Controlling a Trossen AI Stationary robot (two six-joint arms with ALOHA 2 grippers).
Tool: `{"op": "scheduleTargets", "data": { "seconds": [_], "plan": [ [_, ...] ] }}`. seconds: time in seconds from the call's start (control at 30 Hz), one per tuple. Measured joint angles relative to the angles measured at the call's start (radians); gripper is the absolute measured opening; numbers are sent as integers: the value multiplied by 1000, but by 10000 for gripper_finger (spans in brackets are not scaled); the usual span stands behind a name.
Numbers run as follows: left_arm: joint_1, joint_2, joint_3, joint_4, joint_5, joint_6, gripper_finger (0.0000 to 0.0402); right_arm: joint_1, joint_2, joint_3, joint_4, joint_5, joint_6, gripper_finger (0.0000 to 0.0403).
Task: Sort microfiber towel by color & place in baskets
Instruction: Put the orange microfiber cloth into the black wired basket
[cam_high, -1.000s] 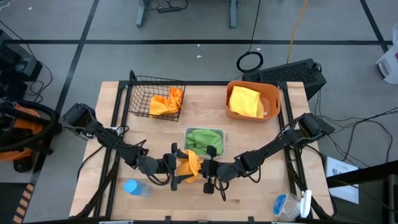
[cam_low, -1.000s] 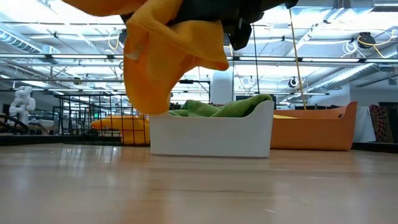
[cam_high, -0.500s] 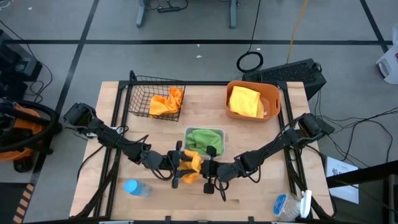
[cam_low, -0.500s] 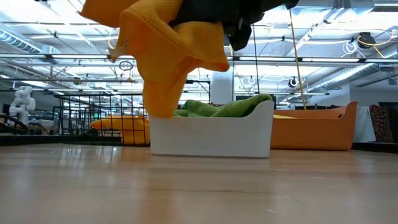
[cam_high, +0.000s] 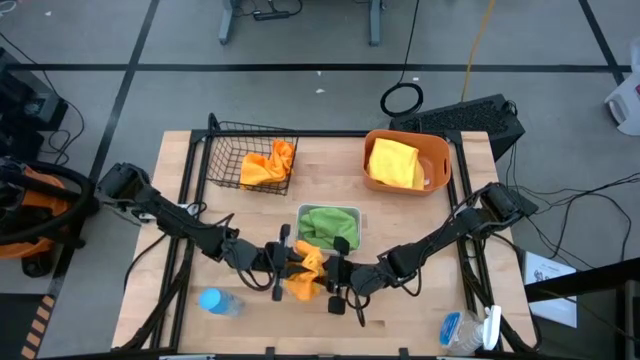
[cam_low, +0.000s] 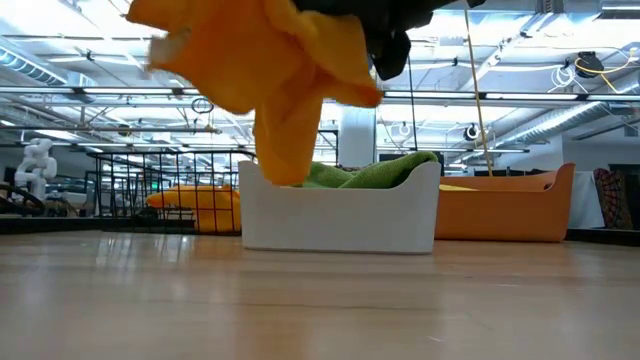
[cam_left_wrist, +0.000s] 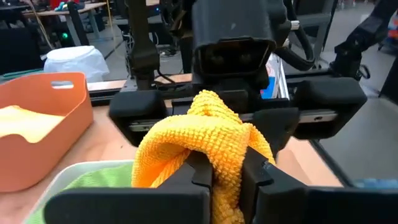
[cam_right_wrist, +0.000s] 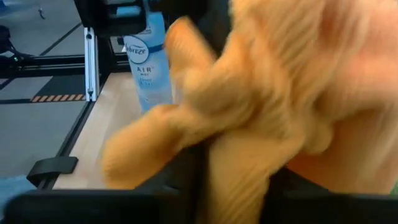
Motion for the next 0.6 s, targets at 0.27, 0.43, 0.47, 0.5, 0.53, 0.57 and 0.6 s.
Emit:
{"op": "scheduleTargets", "data": {
  "seconds": [0.27,0.43,0.47,0.5,0.53,0.57,0.6],
  "plan": [
    [23,-201,0,-288,-59,21,25,6,-57,0,-102,82,31,213],
    [66,-368,1,-492,-142,37,25,36,-126,0,-183,187,28,252],
    [80,-404,1,-528,-172,53,25,43,-133,0,-190,201,24,256],
    [96,-444,1,-563,-204,70,25,50,-140,0,-204,211,21,259],
    [116,-481,1,-596,-236,83,25,58,-146,0,-222,224,19,261],
    [144,-522,1,-629,-264,100,25,63,-148,0,-232,231,19,262],
    [176,-560,1,-666,-287,107,25,68,-148,0,-232,231,19,262]
  ]
}}
